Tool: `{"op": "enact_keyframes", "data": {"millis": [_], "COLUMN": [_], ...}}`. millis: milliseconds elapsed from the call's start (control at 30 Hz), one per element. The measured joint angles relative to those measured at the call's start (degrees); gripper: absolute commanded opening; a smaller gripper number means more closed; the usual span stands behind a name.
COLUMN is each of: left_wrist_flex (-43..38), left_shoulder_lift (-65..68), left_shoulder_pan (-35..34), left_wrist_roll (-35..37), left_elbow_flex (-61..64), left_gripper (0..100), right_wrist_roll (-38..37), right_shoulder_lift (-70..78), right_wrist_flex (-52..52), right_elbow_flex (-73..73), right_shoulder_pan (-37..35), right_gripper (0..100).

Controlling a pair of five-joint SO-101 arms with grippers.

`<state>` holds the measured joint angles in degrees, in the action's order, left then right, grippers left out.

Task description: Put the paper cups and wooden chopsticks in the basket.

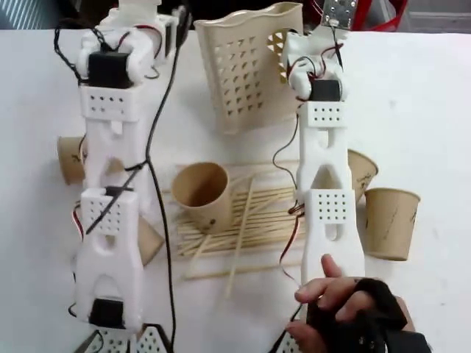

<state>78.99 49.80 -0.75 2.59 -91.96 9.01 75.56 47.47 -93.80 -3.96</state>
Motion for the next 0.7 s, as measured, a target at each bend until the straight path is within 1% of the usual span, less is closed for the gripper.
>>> {"op": "enact_keyframes", "data": {"millis": [100, 167, 467, 567, 700], "left_wrist_flex": [-4.9, -8.6, -22.4, -24.2, -24.4], "left_shoulder_lift": [0.0, 0.3, 0.5, 0.5, 0.5], "left_shoulder_pan": [-0.2, -0.1, -0.4, -0.4, 0.8], "left_wrist_roll": [7.6, 11.2, 19.1, 20.7, 21.3], "left_elbow_flex": [1.1, 3.6, 20.7, 23.6, 25.2], "left_gripper": [27, 29, 30, 30, 30], "right_wrist_roll": [0.0, 0.0, 0.0, 0.0, 0.0], "right_shoulder_lift": [0.4, 0.4, 0.4, 0.4, 0.4], "right_wrist_flex": [-0.1, -0.1, 0.0, 0.0, -0.1], "right_elbow_flex": [-0.4, -0.4, -0.4, -0.4, -0.4], "right_shoulder_pan": [0.2, 0.2, 0.2, 0.1, 0.0], "right_gripper": [1.7, 1.7, 1.7, 1.7, 1.7]}}
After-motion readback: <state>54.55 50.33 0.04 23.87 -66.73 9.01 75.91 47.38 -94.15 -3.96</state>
